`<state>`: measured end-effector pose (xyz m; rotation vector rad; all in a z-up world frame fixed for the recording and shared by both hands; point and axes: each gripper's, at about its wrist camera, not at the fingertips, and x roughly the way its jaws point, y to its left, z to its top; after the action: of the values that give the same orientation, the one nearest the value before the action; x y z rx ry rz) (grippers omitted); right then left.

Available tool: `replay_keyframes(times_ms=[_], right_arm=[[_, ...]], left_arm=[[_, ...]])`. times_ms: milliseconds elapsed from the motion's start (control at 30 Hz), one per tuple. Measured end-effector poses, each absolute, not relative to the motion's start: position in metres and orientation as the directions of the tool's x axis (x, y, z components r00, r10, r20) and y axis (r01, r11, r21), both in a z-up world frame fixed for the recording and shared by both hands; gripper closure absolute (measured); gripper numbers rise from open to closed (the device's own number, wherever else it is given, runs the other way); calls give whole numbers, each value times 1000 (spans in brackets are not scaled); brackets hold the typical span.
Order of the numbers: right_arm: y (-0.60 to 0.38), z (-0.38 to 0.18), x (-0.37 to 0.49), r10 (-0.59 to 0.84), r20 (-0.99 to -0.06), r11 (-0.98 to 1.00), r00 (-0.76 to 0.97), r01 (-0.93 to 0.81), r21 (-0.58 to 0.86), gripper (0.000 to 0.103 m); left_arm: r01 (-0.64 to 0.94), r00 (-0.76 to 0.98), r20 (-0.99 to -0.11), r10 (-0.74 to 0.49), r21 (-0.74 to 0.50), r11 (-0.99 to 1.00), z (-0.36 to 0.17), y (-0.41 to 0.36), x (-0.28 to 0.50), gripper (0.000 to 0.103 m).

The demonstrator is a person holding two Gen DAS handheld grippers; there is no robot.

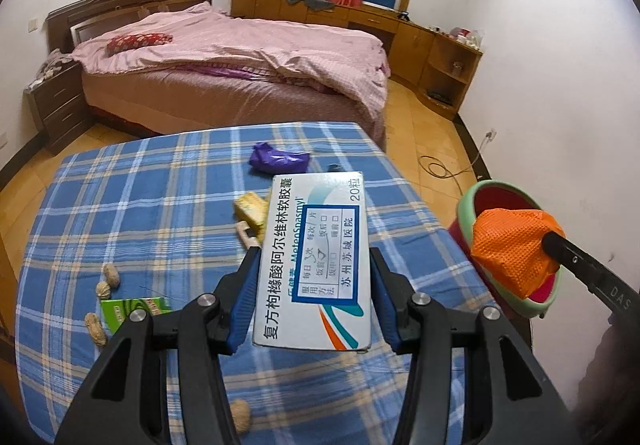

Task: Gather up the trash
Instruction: 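Carry both items over the red bucket and open the right tool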

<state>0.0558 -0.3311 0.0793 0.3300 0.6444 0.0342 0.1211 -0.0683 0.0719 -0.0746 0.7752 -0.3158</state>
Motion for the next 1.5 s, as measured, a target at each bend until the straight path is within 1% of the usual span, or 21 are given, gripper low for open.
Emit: replay_keyframes(times_ms=[533, 1100, 1300, 1500], right_arm=[[-401, 72, 29, 10, -578, 916, 816, 224, 332, 97], [-469, 39, 28, -81, -631, 865, 771, 369, 339, 97], [-482, 30, 29, -92, -641, 860, 762, 386, 335, 94], [-492, 25, 29, -100, -638, 854, 763, 395, 338, 94]], left_arm=[[418, 614, -672, -414, -168, 893, 78, -149, 116, 51], [565, 516, -696, -499, -161, 809, 59, -243, 130, 51], [599, 482, -713, -510, -156, 785, 48, -271, 135, 51], [628, 459, -716, -526, -157, 762, 42, -289, 141, 51]])
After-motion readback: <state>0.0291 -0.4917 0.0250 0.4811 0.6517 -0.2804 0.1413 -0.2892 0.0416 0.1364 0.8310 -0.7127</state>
